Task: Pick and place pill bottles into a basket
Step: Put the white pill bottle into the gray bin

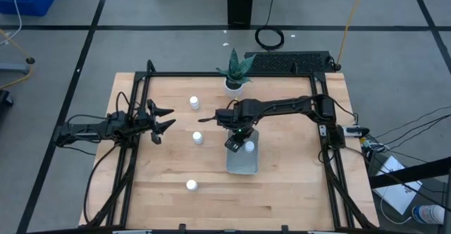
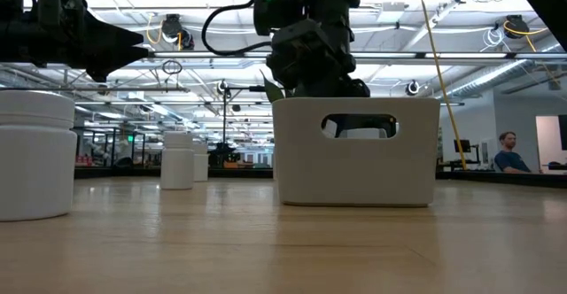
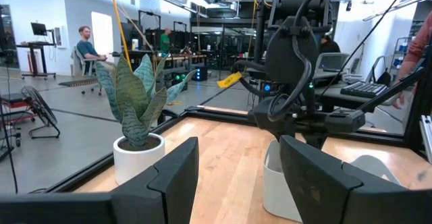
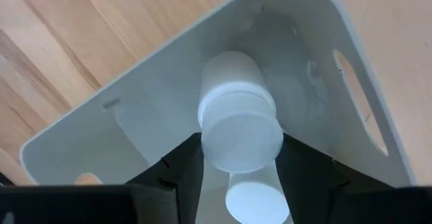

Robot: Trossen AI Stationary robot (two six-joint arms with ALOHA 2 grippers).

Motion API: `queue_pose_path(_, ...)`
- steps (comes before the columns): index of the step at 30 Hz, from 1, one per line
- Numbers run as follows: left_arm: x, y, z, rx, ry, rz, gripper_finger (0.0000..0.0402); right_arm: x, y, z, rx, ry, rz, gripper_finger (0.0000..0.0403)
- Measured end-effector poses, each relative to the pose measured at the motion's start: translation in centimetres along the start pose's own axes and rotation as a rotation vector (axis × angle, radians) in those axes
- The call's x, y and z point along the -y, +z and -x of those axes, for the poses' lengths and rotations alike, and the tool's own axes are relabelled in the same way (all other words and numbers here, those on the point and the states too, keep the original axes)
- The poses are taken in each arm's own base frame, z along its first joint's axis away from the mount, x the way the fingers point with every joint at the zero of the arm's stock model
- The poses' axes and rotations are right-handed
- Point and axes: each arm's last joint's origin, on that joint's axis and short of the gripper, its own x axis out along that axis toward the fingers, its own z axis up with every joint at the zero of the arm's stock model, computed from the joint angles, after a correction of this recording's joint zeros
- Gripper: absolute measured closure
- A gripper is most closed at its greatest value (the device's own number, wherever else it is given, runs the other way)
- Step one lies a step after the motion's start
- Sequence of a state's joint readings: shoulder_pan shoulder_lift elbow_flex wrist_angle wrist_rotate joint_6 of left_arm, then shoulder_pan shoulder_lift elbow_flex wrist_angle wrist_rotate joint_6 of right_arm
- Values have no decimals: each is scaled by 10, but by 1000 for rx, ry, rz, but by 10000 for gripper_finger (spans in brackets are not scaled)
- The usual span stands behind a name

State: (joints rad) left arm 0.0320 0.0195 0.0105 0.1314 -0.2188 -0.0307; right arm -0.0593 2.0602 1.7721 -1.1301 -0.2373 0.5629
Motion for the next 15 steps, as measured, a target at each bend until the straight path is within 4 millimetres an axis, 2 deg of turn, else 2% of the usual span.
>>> queue_pose_path(7,0,0,0,0,0,0,190,1,-1,0,-9,-10,-4,204)
queue_pose_path(15,0,0,0,0,0,0,190,1,-1,0,-11,-9,-4,196)
